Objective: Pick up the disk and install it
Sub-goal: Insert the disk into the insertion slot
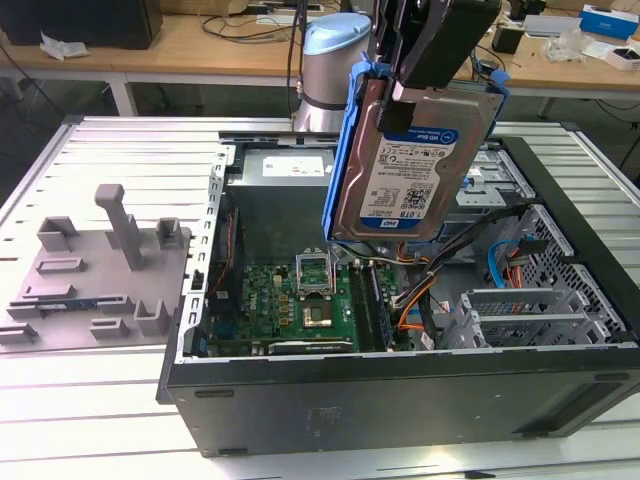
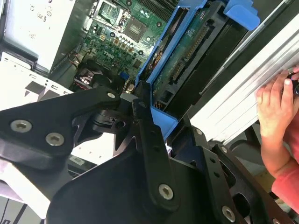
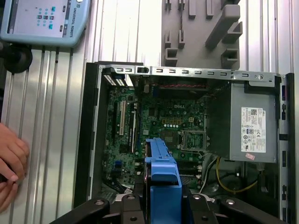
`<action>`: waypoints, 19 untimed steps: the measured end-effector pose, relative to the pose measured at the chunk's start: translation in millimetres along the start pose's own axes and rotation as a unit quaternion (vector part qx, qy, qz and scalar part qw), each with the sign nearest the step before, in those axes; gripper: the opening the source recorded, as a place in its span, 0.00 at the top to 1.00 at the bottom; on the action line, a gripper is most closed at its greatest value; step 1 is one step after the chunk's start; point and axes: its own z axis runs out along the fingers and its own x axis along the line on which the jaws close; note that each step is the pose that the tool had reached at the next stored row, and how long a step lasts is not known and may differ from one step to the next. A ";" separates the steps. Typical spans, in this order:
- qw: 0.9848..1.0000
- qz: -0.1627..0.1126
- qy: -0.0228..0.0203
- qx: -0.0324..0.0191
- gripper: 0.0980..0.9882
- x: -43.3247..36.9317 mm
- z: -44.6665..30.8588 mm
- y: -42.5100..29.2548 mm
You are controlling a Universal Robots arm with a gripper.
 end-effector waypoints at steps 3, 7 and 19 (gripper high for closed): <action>1.000 0.000 0.000 0.000 0.70 0.0 0.0 -0.1; 1.000 0.000 0.000 0.004 0.70 -0.5 0.0 0.3; 0.998 0.000 -0.027 0.053 0.70 1.0 0.6 0.4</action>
